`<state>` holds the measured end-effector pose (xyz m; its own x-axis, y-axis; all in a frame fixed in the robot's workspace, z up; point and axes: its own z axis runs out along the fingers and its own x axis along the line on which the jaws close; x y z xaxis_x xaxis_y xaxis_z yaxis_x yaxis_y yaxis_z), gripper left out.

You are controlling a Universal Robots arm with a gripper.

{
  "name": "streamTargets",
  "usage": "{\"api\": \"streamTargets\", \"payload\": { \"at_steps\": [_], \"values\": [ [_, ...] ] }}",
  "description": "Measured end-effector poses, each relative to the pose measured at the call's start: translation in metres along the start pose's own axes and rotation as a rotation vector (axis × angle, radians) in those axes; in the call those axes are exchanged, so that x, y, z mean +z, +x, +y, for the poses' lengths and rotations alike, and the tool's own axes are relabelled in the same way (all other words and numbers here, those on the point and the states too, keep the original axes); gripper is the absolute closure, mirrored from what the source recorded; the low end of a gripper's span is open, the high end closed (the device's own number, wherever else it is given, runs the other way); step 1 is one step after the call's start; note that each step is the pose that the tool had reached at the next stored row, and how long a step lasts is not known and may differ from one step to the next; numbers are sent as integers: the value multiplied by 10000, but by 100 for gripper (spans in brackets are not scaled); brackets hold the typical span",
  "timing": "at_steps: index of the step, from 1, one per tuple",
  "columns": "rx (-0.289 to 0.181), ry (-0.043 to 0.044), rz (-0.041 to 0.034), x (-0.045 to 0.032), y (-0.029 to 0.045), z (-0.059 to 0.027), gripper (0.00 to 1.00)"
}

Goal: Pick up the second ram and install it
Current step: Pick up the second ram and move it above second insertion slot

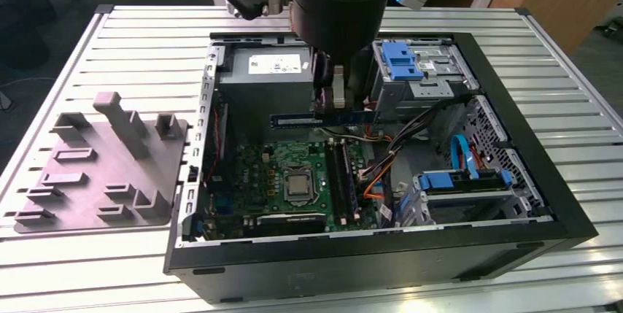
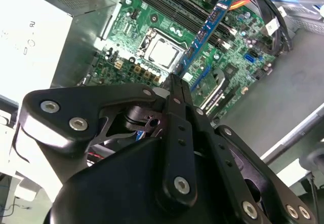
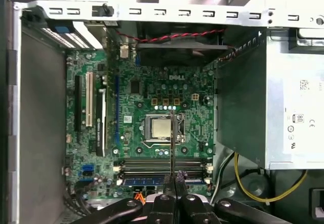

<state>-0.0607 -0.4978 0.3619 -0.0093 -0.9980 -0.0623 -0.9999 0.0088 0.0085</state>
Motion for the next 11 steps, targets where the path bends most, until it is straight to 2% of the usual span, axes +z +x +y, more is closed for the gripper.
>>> {"api": "streamTargets", "payload": {
  "at_steps": [7, 11],
  "values": [
    [0, 10, -116, 110, 6, 12, 89],
    [-3, 18, -150, 171, 0, 22, 89]
  ]
}}
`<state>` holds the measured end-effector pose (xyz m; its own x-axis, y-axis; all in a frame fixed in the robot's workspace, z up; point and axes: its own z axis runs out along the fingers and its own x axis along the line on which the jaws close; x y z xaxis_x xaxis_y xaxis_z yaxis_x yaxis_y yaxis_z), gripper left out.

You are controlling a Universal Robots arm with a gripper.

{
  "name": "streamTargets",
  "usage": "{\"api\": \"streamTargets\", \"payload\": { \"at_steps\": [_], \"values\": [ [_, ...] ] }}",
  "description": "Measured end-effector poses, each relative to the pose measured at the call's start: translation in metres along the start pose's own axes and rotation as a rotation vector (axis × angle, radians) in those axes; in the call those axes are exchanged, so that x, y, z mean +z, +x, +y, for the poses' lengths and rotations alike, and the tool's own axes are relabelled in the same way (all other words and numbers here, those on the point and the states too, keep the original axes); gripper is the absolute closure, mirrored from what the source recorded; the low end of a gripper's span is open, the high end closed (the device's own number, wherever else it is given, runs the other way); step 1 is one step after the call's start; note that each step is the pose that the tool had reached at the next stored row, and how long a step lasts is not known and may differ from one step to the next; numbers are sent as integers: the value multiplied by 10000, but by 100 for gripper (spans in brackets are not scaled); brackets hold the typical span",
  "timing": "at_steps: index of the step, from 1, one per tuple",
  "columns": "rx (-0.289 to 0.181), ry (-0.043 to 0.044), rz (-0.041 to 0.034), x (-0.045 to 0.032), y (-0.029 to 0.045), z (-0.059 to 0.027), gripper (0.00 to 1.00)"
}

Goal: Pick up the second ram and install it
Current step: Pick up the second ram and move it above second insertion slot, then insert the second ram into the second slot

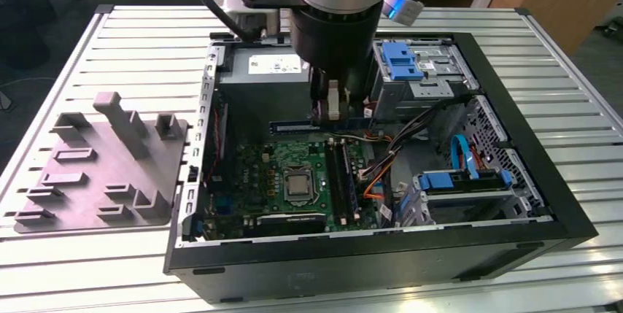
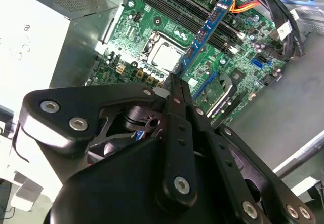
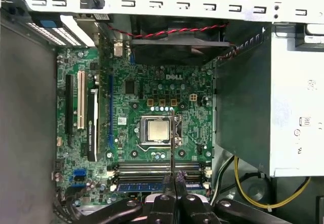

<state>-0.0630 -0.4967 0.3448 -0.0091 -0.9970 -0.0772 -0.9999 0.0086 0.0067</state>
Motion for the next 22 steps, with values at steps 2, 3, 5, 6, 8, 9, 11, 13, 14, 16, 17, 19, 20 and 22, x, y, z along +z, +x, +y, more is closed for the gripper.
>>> {"api": "streamTargets", "payload": {
  "at_steps": [2, 3, 5, 6, 8, 9, 11, 13, 14, 16, 17, 19, 20, 22],
  "values": [
    [0, 0, -5, 36, 2, 2, 89],
    [0, 0, -7, 54, 3, 3, 89],
    [1, 0, -7, 90, 6, 3, 89],
    [1, 0, -8, 108, 7, 3, 89],
    [0, 0, -7, 141, 10, 3, 89],
    [0, 0, -8, 156, 11, 2, 89],
    [1, 0, -7, 175, 12, 2, 89],
    [1, -1, -6, 181, 13, 2, 89],
    [0, 0, -8, 186, 13, 2, 89],
    [1, 0, -8, 190, 13, 2, 89],
    [1, 0, -7, 191, 14, 2, 89],
    [1, -1, -7, 192, 14, 2, 89],
    [1, 0, -7, 192, 14, 2, 89],
    [1, 0, -7, 192, 14, 2, 89]
  ]
}}
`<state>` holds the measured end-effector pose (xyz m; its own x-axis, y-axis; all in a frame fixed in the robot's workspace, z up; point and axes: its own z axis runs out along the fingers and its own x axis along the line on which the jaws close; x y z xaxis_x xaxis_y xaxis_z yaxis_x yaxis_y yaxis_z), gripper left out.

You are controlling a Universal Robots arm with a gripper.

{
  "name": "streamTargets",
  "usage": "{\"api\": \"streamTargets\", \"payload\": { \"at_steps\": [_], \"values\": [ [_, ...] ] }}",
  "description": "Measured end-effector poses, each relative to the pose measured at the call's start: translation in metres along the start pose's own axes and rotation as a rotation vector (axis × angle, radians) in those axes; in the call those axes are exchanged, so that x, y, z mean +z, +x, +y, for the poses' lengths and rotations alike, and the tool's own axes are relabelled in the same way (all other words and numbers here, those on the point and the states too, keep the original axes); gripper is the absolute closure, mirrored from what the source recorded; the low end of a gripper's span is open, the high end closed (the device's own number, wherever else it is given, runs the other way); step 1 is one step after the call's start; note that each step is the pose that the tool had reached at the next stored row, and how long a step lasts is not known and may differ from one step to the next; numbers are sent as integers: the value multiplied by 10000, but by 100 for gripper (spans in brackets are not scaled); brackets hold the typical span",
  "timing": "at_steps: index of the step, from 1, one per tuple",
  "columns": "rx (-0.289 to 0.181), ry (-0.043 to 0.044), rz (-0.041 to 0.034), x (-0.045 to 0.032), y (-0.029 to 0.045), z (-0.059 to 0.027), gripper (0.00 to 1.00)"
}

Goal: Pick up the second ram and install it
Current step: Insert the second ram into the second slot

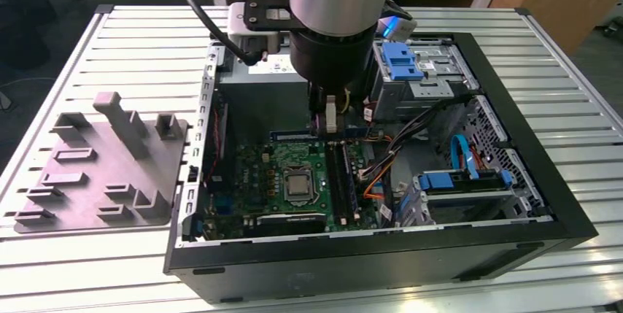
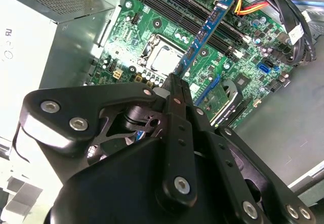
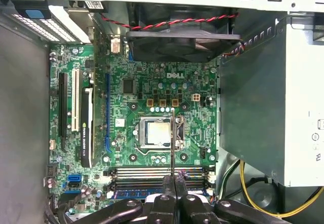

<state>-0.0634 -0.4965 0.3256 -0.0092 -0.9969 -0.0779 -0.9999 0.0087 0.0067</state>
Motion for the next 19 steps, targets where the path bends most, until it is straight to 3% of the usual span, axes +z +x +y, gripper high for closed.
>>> {"api": "streamTargets", "payload": {
  "at_steps": [8, 19],
  "values": [
    [122, 9, -1, 2, 0, 0, 89],
    [2075, 162, -14, 22, 2, 0, 89]
  ]
}}
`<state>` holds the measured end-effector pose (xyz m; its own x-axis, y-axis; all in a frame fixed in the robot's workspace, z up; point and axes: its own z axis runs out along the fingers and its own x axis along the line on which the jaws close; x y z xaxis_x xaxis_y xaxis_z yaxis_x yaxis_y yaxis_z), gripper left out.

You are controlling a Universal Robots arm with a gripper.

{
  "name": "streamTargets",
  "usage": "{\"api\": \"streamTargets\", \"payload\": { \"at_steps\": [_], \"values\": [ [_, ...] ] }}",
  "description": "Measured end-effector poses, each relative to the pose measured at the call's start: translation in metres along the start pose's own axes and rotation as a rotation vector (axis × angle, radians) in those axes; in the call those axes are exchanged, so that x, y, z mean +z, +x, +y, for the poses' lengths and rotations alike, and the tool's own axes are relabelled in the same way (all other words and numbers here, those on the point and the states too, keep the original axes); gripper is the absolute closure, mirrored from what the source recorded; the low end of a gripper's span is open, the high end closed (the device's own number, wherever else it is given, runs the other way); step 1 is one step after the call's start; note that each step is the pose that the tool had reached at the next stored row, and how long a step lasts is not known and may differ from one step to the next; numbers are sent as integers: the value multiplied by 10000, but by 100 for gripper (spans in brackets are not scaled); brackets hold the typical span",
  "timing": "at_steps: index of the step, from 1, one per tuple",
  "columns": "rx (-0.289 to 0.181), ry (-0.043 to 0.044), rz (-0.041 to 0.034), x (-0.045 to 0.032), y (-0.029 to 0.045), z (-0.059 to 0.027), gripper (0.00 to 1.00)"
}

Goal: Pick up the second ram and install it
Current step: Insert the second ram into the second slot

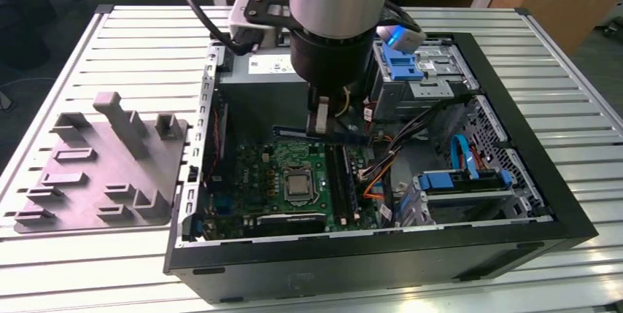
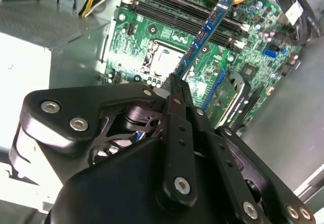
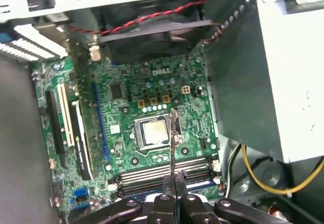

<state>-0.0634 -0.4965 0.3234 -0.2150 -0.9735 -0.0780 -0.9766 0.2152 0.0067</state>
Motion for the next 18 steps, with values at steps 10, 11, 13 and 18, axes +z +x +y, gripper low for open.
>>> {"api": "streamTargets", "payload": {
  "at_steps": [10, 11, 13, 18],
  "values": [
    [1809, 141, -12, 18, 1, 0, 89],
    [2004, 157, -13, 20, 2, 0, 89],
    [2363, 185, -16, 24, 2, 0, 89],
    [3271, 256, -22, 33, 3, 0, 89]
  ]
}}
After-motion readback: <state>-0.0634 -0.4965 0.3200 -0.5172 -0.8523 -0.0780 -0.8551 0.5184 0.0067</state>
